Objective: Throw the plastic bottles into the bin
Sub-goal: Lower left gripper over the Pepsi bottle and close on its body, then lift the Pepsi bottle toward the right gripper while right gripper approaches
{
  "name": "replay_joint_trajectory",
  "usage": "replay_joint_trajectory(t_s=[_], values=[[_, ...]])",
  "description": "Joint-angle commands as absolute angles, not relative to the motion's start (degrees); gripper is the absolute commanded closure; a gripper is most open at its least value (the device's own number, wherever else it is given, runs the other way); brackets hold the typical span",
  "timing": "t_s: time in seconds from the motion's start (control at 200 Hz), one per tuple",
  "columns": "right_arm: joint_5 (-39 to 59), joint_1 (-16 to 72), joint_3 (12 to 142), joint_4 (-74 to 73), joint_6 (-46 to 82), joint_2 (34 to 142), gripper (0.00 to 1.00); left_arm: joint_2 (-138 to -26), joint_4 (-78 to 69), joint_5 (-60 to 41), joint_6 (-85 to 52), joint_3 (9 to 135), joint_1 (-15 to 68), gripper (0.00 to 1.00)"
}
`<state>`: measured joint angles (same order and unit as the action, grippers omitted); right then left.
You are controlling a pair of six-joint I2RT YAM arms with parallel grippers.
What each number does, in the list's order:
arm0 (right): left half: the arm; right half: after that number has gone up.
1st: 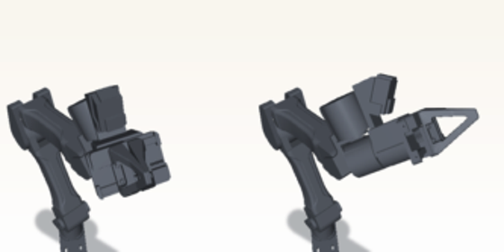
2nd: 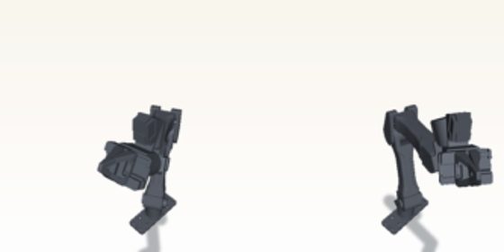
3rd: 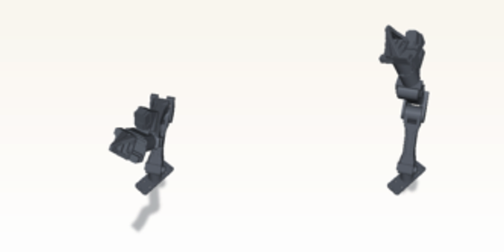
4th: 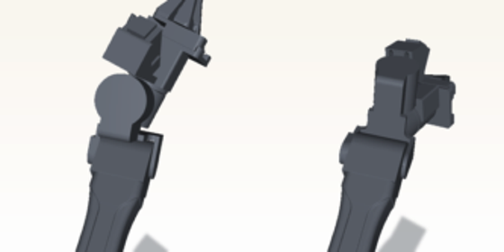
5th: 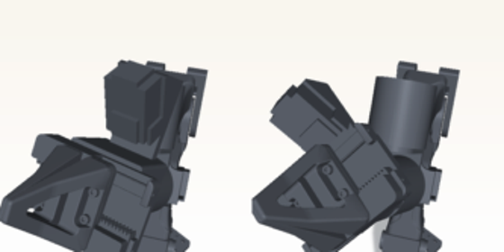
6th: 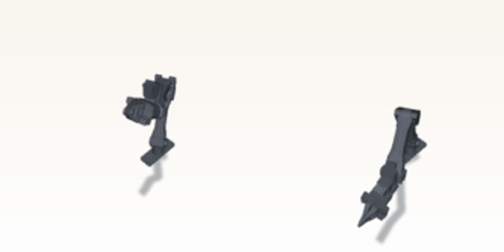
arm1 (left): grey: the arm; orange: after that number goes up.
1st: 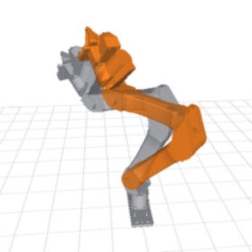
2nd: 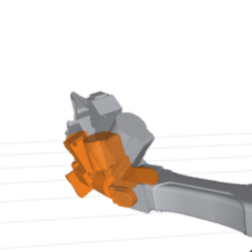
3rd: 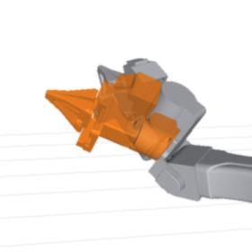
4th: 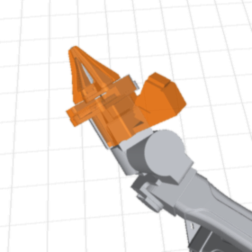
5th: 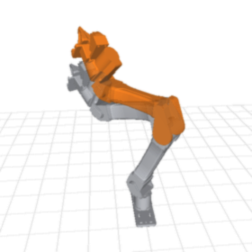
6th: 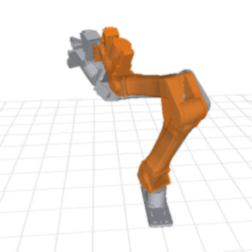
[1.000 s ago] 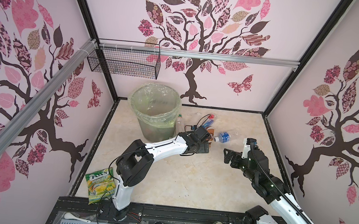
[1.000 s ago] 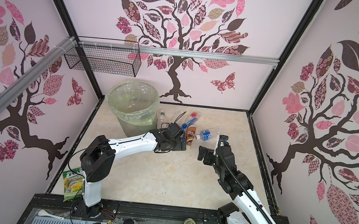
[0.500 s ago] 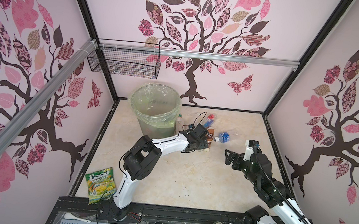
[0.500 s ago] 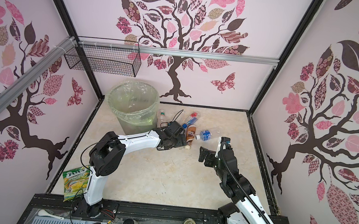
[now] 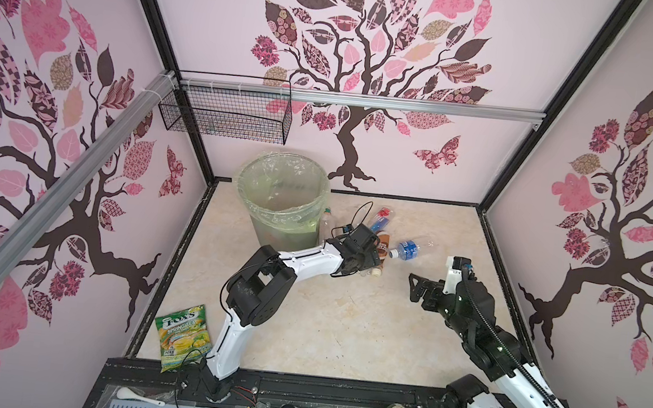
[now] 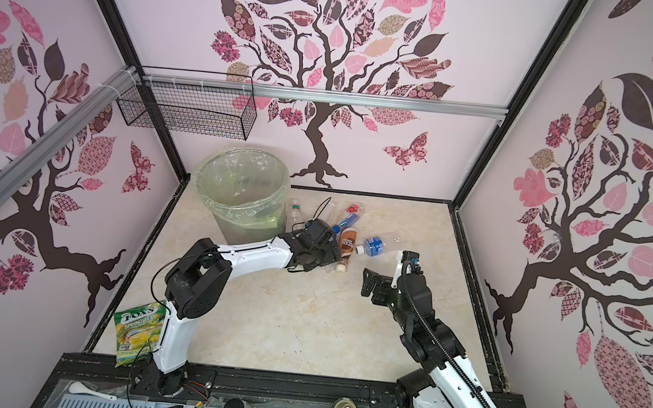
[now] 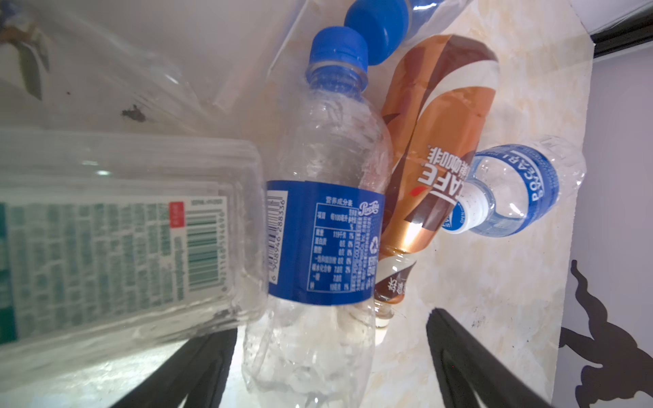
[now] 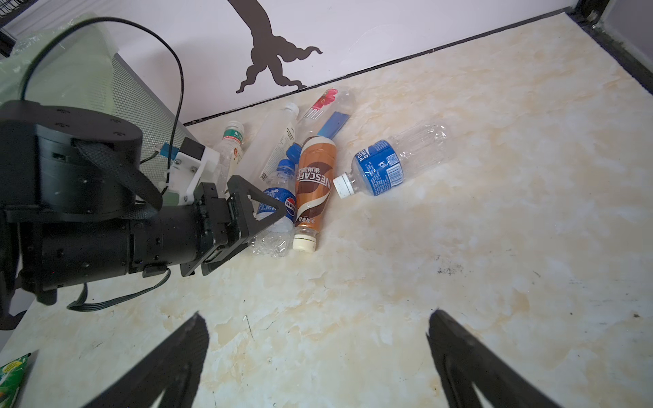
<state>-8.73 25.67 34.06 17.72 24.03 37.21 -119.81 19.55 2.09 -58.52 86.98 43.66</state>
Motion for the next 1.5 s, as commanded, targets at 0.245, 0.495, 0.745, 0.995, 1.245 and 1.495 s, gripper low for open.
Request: replay_joint_trajectory(t_s=[0.245, 0.495, 0.745, 0.995, 1.245, 1.495], values=[[-8.61, 25.31, 34.31, 17.05, 24.17, 36.34, 0.00, -122.50, 17.72, 0.98, -58.37, 85.69, 43.94, 0.20], [-8.55, 25.25, 34.19, 16.79, 24.17, 36.38, 0.01, -121.54, 17.32, 1.36, -57.74, 84.26, 44.03, 0.38], [-8.44, 25.31, 33.99, 16.44, 24.34, 36.48, 0.00, -120.56, 17.16, 0.43, -56.78, 82.29, 43.90, 0.51], [-7.28, 25.31, 34.60, 16.83, 24.91, 37.20, 0.00, -117.92, 15.72, -2.19, -53.24, 79.04, 43.95, 0.54], [-2.47, 25.16, 38.87, 18.42, 27.61, 43.86, 0.01, -113.15, 13.45, -3.69, -46.21, 73.89, 44.38, 0.54], [9.05, 17.26, 42.10, 17.39, 32.73, 50.41, 0.00, -107.40, 9.61, -4.96, -39.71, 68.42, 45.39, 0.54]])
